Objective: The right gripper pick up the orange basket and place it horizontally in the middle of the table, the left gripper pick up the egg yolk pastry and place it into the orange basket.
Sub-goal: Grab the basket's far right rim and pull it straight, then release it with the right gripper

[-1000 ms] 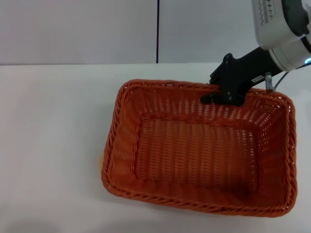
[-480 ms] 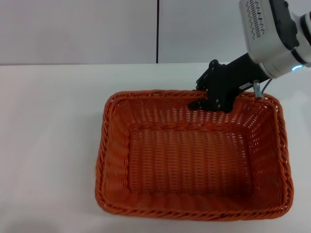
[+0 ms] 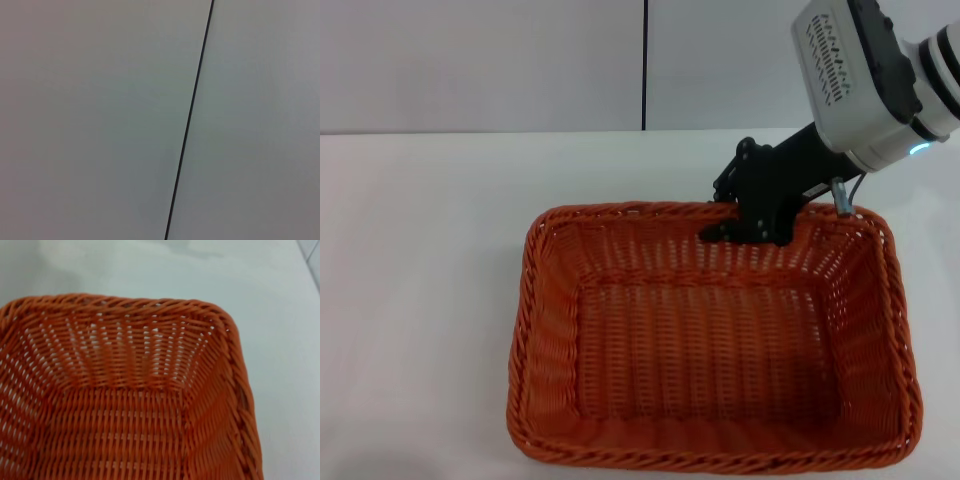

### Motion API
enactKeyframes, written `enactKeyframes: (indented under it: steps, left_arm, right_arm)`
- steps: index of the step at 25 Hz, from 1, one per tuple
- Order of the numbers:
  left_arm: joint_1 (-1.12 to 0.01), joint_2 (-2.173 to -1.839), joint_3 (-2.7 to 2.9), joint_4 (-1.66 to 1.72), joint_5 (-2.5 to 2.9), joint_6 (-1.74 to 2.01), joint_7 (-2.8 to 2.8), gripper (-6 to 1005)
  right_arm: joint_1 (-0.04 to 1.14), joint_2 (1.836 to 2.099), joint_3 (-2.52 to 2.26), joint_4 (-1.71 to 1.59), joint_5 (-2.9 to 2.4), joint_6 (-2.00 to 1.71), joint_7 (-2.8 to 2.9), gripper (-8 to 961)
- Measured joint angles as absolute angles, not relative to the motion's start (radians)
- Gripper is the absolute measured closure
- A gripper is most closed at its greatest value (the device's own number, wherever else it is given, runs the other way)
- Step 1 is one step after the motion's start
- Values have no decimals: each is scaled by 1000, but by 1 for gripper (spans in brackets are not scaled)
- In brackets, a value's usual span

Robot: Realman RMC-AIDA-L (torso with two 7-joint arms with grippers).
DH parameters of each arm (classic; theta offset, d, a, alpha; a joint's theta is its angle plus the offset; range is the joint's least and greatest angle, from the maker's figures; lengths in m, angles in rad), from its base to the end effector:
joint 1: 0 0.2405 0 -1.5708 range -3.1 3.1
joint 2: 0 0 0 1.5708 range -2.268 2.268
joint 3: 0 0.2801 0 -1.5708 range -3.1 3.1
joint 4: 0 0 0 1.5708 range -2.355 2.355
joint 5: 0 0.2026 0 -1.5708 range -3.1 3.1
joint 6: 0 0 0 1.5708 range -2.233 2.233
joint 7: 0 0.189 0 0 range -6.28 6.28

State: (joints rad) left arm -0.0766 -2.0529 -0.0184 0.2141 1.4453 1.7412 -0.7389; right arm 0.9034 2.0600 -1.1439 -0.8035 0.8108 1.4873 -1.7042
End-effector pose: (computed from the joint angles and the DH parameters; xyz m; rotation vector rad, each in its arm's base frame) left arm -0.4051 0.2153 0.0910 -1.3521 -0.5570 -0.9790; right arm 0.1664 0.4012 -0.0914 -3.1062 -0.2981 -0.1960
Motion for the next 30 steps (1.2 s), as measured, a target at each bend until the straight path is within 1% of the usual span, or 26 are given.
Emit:
enactKeyframes:
  steps: [9,15,30]
  left_arm:
    - [-85,-2052,-18,220,1447,1737,-739,213]
    - [-86,-2052,-18,221,1450,1733,-739,213]
    - [-74,-2057,-11,218,1453,1735,-739,214]
  right_arm:
    - [888,2064,-1151,-836,806,1487,-1638,748]
    - [845,2074,-1156,-929,809,1483,-1635,742]
    - [811,2075,-1146,-979,814,1481,-1576,621]
